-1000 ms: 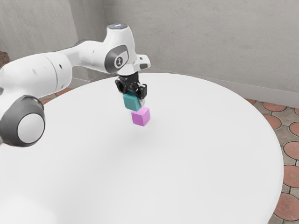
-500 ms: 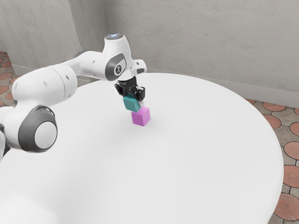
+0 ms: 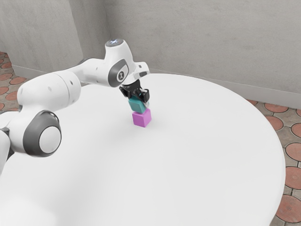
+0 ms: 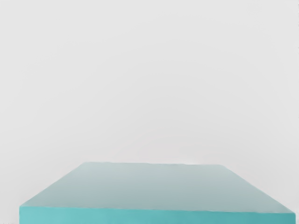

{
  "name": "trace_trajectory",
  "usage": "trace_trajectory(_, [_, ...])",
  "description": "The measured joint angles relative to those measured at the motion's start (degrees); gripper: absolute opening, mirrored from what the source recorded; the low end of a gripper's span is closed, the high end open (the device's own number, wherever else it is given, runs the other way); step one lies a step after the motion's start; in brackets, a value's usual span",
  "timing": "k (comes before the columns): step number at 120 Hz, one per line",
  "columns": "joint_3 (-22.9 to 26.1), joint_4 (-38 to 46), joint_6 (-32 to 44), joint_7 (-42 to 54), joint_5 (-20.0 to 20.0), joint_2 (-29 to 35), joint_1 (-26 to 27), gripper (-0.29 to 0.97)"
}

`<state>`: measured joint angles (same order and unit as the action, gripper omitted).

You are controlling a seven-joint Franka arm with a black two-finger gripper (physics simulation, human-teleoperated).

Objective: Pick up the blue block with one arm, and put the blue block on the pink block with one arm

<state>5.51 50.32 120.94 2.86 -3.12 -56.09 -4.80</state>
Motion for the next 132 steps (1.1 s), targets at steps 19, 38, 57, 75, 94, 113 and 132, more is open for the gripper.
trace_trajectory(19, [-0.12,0.00,-0.89,0.19,1.38,0.00,0.04,0.37])
trace_trajectory(38, [-0.21,0.00,-1.46,0.33,1.84,-0.05,0.11,0.37])
trace_trajectory(57, [-0.30,0.00,-1.53,0.51,2.02,-0.13,0.13,0.41])
trace_trajectory(75, [-0.41,-0.02,-1.15,1.02,2.40,-0.13,0.24,0.49])
trace_trajectory(94, [-0.34,-0.04,-0.89,1.43,2.44,0.24,0.46,0.59])
trace_trajectory(113, [-0.65,2.53,-2.45,1.73,2.16,8.85,1.05,0.64])
trace_trajectory(132, [-1.28,7.60,-6.94,1.95,2.24,14.20,0.48,0.66])
